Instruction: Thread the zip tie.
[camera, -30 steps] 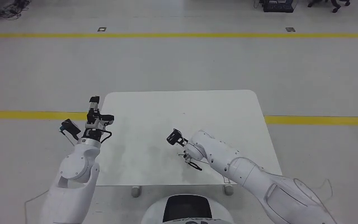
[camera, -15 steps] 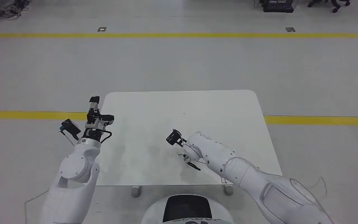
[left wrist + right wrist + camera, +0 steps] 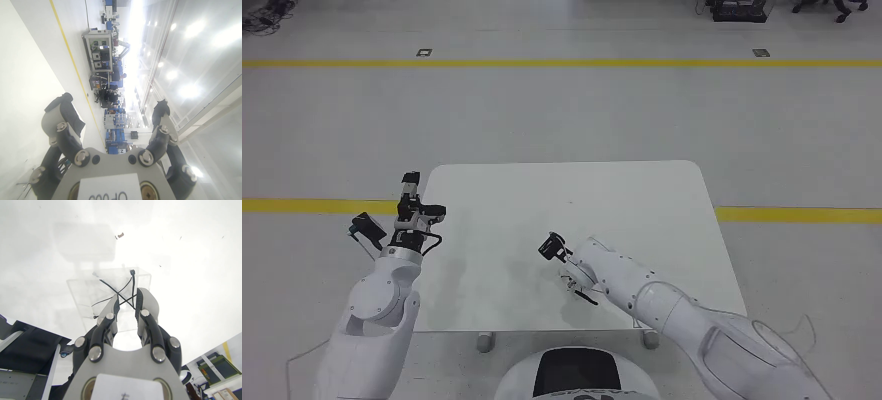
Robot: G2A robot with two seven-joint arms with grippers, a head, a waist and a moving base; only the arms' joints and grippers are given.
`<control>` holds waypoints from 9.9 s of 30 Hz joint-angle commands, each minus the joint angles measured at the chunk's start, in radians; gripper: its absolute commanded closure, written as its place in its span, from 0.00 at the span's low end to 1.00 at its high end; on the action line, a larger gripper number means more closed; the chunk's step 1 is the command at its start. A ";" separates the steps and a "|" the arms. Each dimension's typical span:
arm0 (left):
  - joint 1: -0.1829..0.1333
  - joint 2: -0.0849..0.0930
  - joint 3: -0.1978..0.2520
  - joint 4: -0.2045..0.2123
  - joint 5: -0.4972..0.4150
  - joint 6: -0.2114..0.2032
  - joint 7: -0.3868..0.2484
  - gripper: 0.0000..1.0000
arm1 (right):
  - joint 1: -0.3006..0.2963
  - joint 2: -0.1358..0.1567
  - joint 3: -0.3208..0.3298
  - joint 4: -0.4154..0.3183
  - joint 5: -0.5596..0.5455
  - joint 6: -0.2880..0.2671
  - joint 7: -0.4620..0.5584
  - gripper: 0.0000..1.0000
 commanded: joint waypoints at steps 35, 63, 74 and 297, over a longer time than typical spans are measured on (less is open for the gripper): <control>0.000 0.000 0.000 0.000 0.000 0.000 0.000 0.00 | -0.008 -0.062 0.032 0.096 -0.074 -0.014 -0.021 0.84; 0.000 0.000 0.000 0.000 0.000 0.000 0.000 0.00 | -0.041 -0.054 0.108 -0.018 -0.168 -0.009 0.053 1.00; 0.000 0.000 0.000 0.000 0.000 0.000 0.000 0.00 | -0.123 -0.001 0.214 -0.169 -0.207 -0.042 0.069 1.00; -0.631 0.239 1.021 0.035 1.846 -0.340 -0.247 0.00 | -0.171 0.231 0.694 0.145 1.835 0.227 0.154 1.00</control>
